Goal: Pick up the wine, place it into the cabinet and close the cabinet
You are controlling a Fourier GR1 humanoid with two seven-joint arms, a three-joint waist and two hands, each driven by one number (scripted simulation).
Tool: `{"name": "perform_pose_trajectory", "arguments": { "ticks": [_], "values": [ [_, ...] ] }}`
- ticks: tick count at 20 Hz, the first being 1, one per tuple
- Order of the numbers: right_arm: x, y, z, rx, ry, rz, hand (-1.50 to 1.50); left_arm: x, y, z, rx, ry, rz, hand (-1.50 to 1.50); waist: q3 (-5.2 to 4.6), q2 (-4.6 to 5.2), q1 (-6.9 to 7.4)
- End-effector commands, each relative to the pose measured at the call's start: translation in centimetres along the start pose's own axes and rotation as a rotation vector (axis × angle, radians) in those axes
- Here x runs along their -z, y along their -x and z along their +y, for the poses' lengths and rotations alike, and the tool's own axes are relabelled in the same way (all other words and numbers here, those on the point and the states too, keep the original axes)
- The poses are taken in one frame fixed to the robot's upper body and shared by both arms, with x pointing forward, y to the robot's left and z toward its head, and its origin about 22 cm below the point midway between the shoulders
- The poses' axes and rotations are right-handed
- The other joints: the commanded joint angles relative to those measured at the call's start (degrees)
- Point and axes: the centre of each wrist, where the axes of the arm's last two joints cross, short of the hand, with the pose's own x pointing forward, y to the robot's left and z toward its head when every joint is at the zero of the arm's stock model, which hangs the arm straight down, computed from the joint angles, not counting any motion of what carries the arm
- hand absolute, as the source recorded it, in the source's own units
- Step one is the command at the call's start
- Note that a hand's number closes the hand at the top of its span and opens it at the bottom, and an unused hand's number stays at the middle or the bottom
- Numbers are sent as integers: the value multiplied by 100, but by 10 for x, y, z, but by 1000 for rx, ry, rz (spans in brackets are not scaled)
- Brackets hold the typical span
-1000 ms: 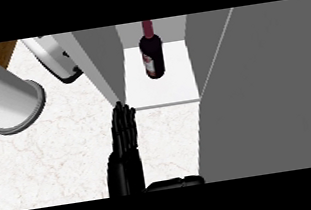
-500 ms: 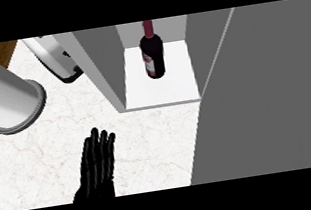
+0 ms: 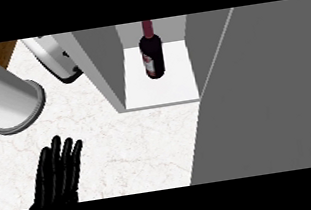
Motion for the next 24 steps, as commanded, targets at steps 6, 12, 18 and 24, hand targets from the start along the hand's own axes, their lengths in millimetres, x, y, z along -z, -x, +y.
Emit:
{"name": "perform_pose_trajectory", "arguments": {
  "ticks": [6, 12, 18, 24],
  "values": [
    [-25, -14, 23, 182, -175, 38, 150, -6, -20, 41, 23, -56, -36, -150, -1, 1, 25],
    [-34, -26, 53, 89, -342, -6, 150, 8, -35, 73, 14, -87, -60, -150, -8, -24, -31],
    [-22, -26, 85, 128, -374, -31, 150, -1, -49, 106, 53, -80, -45, -150, -12, -36, 8],
    [-11, -20, 106, 164, -372, -15, 150, 10, -58, 118, 58, -72, -40, -150, -20, -47, 19]
  ]
}}
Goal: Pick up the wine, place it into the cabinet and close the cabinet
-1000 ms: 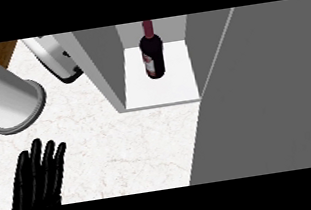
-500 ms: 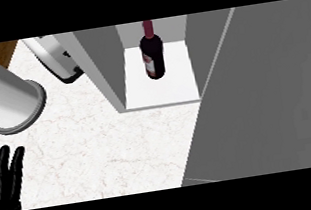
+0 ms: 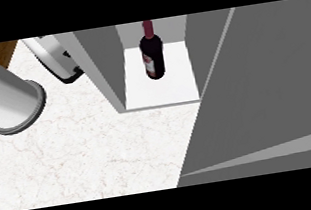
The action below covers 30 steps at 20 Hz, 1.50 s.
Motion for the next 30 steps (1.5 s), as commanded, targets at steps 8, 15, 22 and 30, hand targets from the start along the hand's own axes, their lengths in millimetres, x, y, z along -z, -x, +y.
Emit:
{"name": "perform_pose_trajectory", "arguments": {
  "ticks": [8, 15, 22, 30],
  "values": [
    [25, -10, 52, -35, -61, -158, 150, 5, -4, 29, -15, 23, 16, -150, -8, 6, 46],
    [52, -13, 56, -101, -15, -167, 150, 27, -21, 24, -70, 42, 16, -150, -6, 25, 96],
    [83, -21, 49, -74, -3, -149, 150, 22, -11, 22, -97, 50, 42, -150, -13, 65, 268],
    [143, -53, 38, -73, 11, -182, 150, 26, -7, 11, -100, 26, 31, -150, 3, 71, 226]
  ]
}}
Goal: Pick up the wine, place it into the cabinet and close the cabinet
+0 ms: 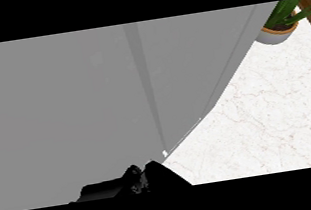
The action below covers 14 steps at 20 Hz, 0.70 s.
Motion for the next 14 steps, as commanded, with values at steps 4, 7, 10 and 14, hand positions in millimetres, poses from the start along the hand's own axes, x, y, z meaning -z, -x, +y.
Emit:
{"name": "perform_pose_trajectory", "arguments": {
  "ticks": [4, 7, 10, 14],
  "values": [
    [88, -30, 2, -24, 26, -16, 150, 16, 5, 1, 12, -24, 1, -150, 7, 4, -88],
    [110, -16, 0, -139, 71, -79, 150, 14, 7, 0, -1, -34, -12, -150, 9, -3, -118],
    [143, -40, -30, -210, 129, -61, 150, 4, 2, -13, -2, -32, -25, -150, 11, -6, -51],
    [161, 5, -53, -201, 185, -17, 150, 13, 1, 2, 22, -27, -21, -150, 13, 8, -129]
  ]
}}
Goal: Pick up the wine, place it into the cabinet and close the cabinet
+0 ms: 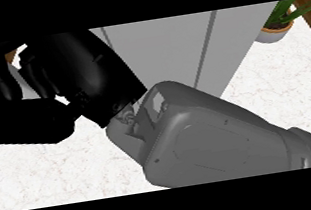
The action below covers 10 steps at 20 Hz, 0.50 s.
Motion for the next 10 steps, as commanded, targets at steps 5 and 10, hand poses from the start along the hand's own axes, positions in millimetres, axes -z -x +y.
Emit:
{"name": "perform_pose_trajectory", "arguments": {
  "ticks": [5, 10],
  "values": [
    [50, 33, -36, -10, 55, 65, 150, 4, -10, 13, 14, 11, -1, -150, 4, 9, 11],
    [48, 57, -83, -29, 81, 67, 150, -6, 0, 2, 10, 7, -5, -150, 7, 10, -14]
  ]
}}
